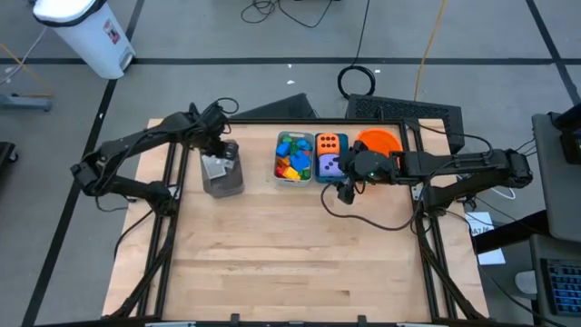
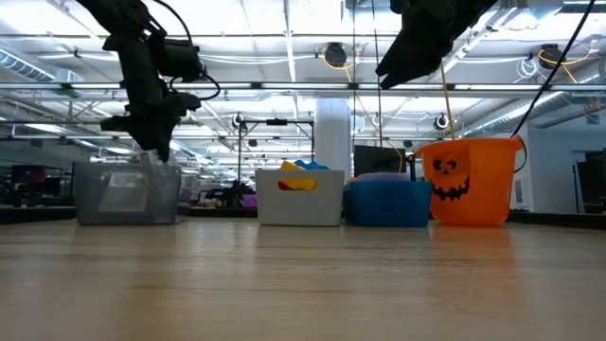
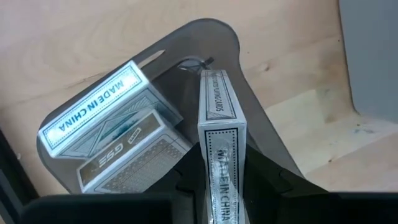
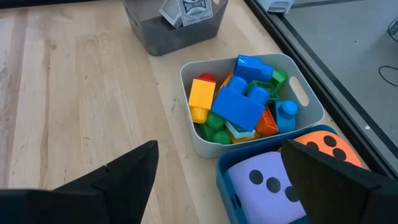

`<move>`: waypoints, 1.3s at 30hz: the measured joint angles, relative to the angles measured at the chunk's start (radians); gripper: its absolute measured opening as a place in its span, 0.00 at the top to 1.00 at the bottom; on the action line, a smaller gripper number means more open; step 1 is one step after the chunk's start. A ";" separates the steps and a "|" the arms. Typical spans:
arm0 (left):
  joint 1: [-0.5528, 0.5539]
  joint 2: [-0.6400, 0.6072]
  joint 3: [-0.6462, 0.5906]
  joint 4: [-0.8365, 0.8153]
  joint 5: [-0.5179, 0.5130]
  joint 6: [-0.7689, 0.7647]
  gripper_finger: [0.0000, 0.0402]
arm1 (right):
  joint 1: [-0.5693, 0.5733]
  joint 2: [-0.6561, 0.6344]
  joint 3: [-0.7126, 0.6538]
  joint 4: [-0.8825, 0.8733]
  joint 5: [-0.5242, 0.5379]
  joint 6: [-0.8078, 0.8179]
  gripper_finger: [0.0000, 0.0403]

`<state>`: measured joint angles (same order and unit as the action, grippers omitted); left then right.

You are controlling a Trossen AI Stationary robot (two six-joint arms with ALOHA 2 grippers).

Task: Pick & Place Toys
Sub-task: Put the black deck of cards into the black bin, then return to Home Position

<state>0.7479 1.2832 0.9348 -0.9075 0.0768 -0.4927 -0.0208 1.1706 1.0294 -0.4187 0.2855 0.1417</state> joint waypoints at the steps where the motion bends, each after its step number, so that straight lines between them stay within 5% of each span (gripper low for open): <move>1: 0.000 0.001 0.000 0.003 0.000 0.000 0.80 | 0.000 0.000 0.000 0.000 0.000 0.000 0.18; 7: 0.005 0.008 0.000 0.033 -0.001 -0.014 0.79 | 0.000 0.000 0.000 0.000 0.000 0.004 0.18; 18: 0.005 0.008 0.001 0.049 -0.006 -0.018 0.57 | 0.000 0.000 0.000 -0.002 -0.001 0.028 0.18; 28: 0.031 -0.043 0.034 0.043 -0.020 0.021 0.55 | 0.000 0.000 0.000 -0.002 -0.001 -0.004 0.18; 34: 0.066 -0.161 0.142 0.091 0.122 0.149 0.55 | 0.000 -0.002 0.000 0.013 -0.001 0.004 0.18; 39: 0.079 -0.319 0.164 0.329 0.340 0.203 0.55 | 0.000 -0.046 0.000 0.081 -0.002 0.028 0.18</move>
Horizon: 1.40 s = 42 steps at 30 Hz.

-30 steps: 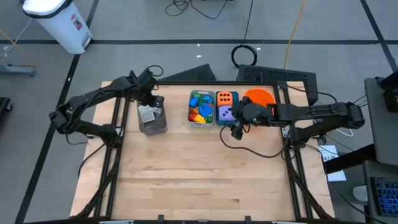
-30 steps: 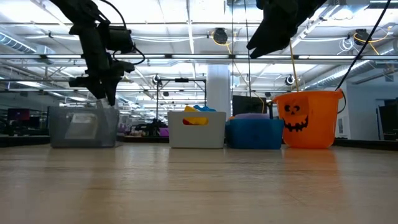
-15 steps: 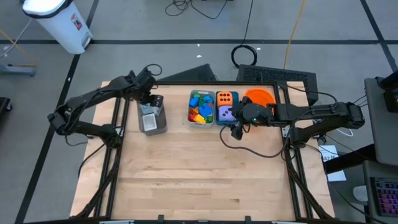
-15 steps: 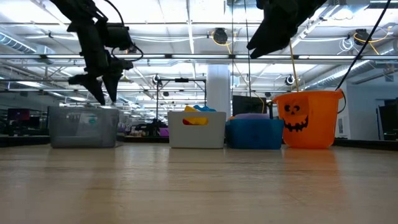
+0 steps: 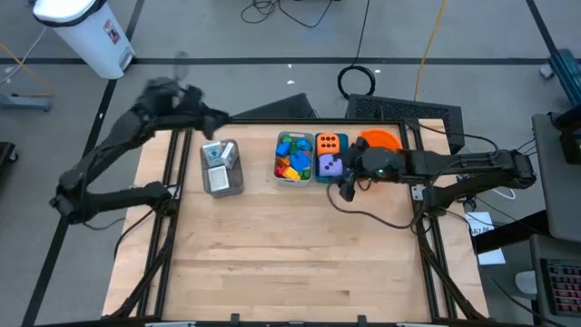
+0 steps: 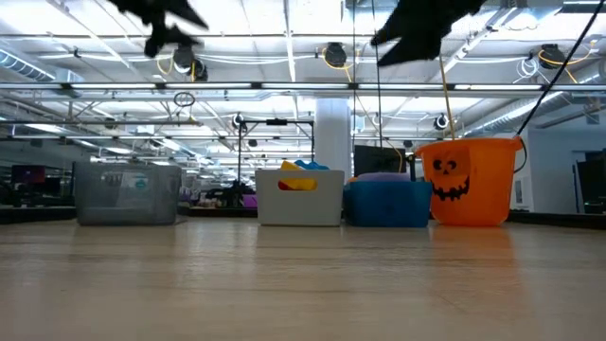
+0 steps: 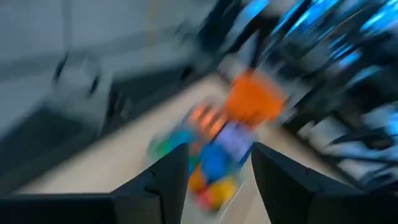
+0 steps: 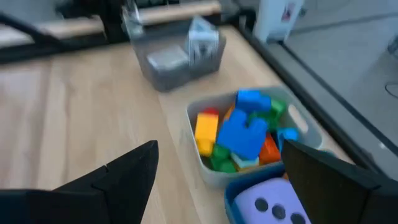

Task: Pick & Place Toys
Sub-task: Return to Home Position

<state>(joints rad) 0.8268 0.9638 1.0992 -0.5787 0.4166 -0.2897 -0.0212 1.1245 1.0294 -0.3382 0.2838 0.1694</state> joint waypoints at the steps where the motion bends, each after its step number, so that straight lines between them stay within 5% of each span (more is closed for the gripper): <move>1: 0.004 -0.032 0.000 0.051 0.029 0.000 0.55 | 0.000 -0.016 0.000 0.013 0.000 0.000 0.18; 6: 0.022 -0.182 0.000 0.166 0.065 0.001 0.55 | -0.012 -0.143 0.000 0.092 -0.013 0.002 0.18; 11: 0.029 -0.299 0.000 0.090 0.075 0.044 0.55 | -0.060 -0.288 0.000 0.080 -0.052 0.036 0.23; 18: 0.028 -0.475 -0.059 0.051 0.060 0.039 0.55 | -0.084 -0.449 0.000 0.026 -0.047 0.028 0.40; 25: 0.028 -0.685 -0.244 0.078 -0.077 -0.061 0.55 | -0.084 -0.559 -0.124 0.047 0.000 0.060 0.58; 35: 0.018 -0.777 -0.668 0.616 -0.079 -0.349 0.56 | -0.084 -0.600 -0.533 0.537 0.005 0.026 0.83; 42: -0.069 -0.696 -0.811 0.860 -0.084 -0.385 0.76 | -0.099 -0.620 -0.655 0.629 0.031 0.027 0.99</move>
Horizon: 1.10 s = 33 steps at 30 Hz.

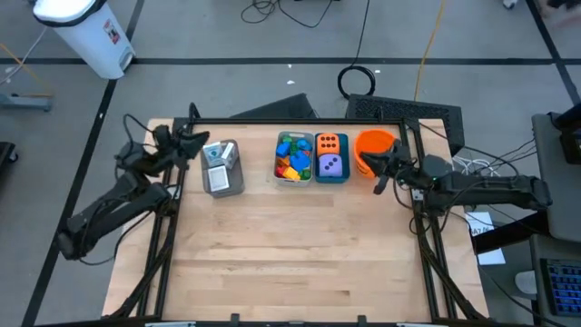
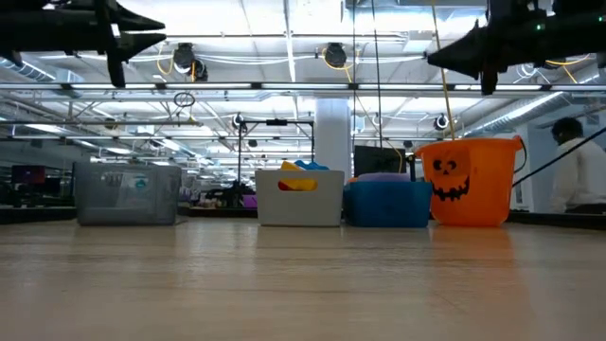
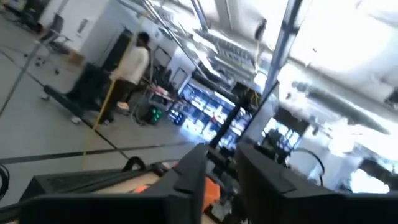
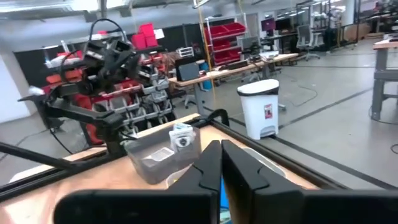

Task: Pick & Place Toys
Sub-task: Return to Home Position

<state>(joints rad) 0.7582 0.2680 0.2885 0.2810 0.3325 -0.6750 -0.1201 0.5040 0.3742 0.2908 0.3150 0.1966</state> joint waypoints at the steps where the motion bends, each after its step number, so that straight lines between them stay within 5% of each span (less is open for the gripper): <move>1: -0.018 0.016 -0.002 0.009 -0.002 0.021 0.79 | -0.009 -0.008 -0.012 0.003 0.000 0.001 0.99; 7: -0.120 0.093 -0.002 0.010 -0.079 0.173 0.98 | -0.074 -0.048 -0.079 0.012 -0.031 0.034 1.00; 17: -0.146 0.066 -0.003 -0.034 -0.126 0.330 0.99 | -0.184 -0.140 -0.182 0.045 -0.111 0.041 1.00; 33: -0.123 -0.097 -0.003 -0.240 -0.157 0.410 0.98 | -0.274 -0.394 -0.183 -0.231 -0.187 0.000 1.00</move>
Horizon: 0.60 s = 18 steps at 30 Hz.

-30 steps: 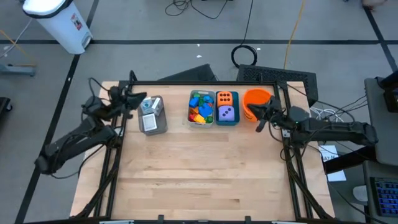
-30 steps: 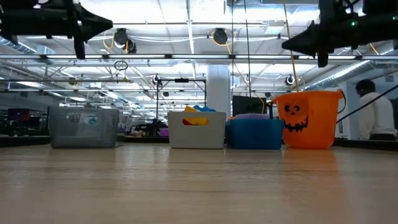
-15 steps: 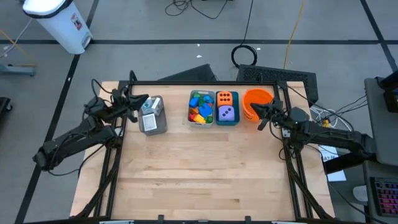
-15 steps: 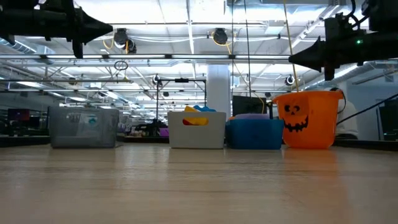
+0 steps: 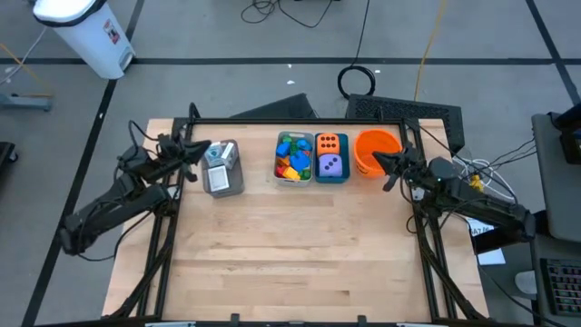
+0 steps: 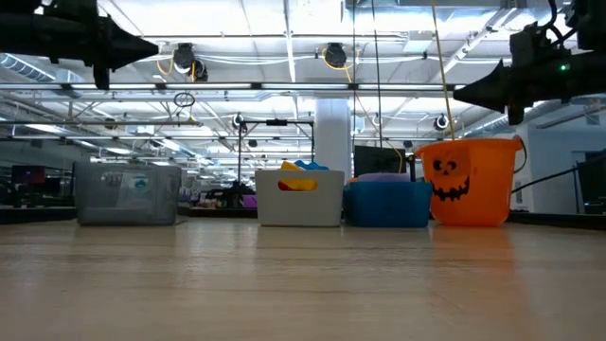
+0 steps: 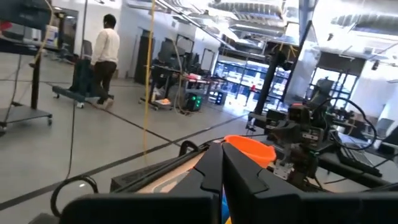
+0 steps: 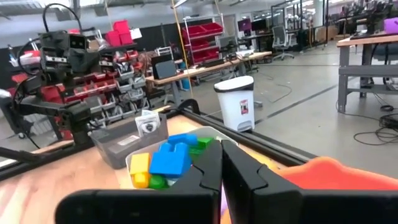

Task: Pick & Place Toys
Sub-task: Return to Home Position

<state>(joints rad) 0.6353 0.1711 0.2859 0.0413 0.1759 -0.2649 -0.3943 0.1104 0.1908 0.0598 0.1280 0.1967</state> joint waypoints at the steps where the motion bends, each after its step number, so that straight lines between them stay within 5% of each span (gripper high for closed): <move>1: 0.000 -0.016 0.000 -0.016 -0.006 0.001 0.99 | 0.000 -0.004 -0.002 -0.006 0.000 -0.002 1.00; 7: 0.000 -0.089 -0.046 -0.015 -0.051 0.002 0.96 | 0.000 -0.013 -0.079 0.064 0.000 0.005 1.00; 11: 0.000 -0.102 -0.131 0.131 -0.063 -0.010 0.99 | 0.000 -0.014 -0.143 0.227 0.001 0.018 1.00; 18: 0.000 -0.101 -0.255 0.336 -0.068 -0.002 0.95 | 0.000 -0.011 -0.157 0.232 0.003 0.010 1.00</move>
<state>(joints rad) 0.6352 0.0696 0.0311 0.3773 0.1081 -0.2664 -0.3939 0.0998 0.0341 0.2921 0.1311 0.2064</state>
